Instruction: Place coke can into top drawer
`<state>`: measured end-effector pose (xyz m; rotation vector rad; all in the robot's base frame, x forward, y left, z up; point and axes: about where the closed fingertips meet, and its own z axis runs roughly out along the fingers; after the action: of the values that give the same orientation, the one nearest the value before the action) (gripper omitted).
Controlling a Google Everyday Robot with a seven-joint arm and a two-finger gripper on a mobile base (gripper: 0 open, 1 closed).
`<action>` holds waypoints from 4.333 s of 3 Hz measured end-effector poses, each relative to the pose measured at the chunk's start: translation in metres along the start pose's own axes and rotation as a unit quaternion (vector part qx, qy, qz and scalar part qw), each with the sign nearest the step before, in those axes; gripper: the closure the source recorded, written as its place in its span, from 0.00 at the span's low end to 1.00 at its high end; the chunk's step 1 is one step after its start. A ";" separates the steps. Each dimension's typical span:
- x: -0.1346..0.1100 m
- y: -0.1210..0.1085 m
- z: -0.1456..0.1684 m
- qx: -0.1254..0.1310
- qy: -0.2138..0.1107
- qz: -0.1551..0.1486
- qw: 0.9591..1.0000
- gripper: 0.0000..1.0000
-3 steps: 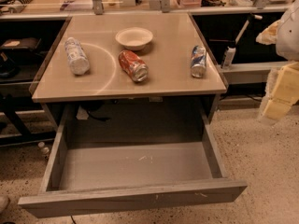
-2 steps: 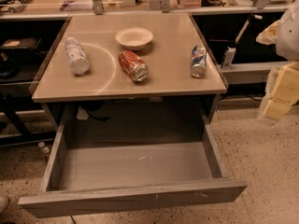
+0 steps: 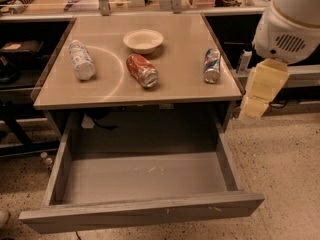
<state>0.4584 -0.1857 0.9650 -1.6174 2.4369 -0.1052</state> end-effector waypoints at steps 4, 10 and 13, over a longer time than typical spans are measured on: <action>-0.107 -0.014 0.011 -0.027 -0.062 0.040 0.997 0.00; -0.249 -0.048 0.109 -0.126 -0.066 0.083 0.986 0.00; -0.288 -0.100 0.147 -0.099 -0.040 0.131 0.986 0.00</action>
Offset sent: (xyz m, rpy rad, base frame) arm 0.0054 0.0381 -0.0018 0.0187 0.0380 0.0092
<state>0.6878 0.0479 0.8796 -1.3236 2.6397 0.2453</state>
